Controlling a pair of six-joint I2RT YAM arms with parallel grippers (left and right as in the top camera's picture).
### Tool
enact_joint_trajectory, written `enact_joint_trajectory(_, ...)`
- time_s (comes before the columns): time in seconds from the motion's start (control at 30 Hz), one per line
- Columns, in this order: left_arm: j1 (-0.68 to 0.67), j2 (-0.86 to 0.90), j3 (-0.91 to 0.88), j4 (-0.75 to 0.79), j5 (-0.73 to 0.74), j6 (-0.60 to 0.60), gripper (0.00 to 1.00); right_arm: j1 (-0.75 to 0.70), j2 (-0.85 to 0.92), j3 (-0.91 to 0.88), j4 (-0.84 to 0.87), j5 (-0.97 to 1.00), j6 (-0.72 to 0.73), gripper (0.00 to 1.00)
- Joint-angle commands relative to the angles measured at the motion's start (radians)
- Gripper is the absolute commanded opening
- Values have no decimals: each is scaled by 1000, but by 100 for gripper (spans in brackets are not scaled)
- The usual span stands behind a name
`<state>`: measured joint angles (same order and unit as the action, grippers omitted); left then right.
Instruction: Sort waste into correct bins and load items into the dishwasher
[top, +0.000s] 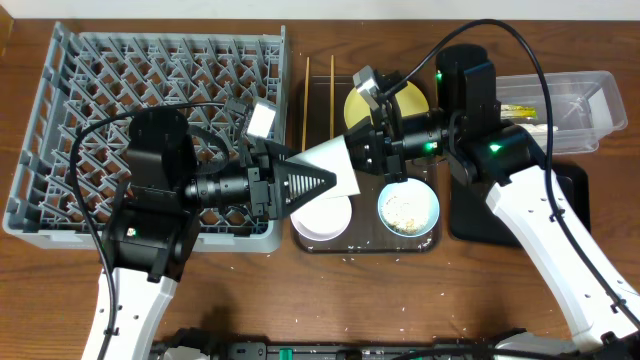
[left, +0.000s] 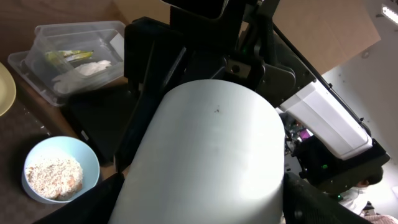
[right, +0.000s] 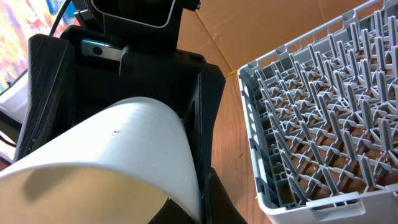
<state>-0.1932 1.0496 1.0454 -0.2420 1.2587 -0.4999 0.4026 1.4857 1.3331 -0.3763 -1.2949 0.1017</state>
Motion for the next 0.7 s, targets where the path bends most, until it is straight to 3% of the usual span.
enact_joint_trajectory(0.0, -11, -6, 21, 9, 43, -7, 74, 10, 7, 2, 2, 90, -2, 1)
enact_joint_trajectory(0.07, -11, -6, 21, 9, 40, -7, 73, 10, 7, 2, 2, 103, -2, 3)
enact_joint_trajectory(0.13, -11, -6, 21, 8, 29, 0, 70, 9, 7, 2, 2, 138, -1, 13)
enact_joint_trajectory(0.23, 2, -6, 21, -42, -44, 70, 69, -16, 2, 2, -21, 237, -2, 43)
enact_joint_trajectory(0.3, 31, -6, 21, -120, -109, 122, 69, -61, -11, 2, -49, 340, -2, 53)
enact_joint_trajectory(0.43, 112, -9, 21, -293, -273, 180, 69, -167, -55, 2, -142, 478, 16, 59)
enact_joint_trajectory(0.67, 264, -25, 70, -549, -826, 181, 68, -191, -76, 2, -370, 605, 3, 60)
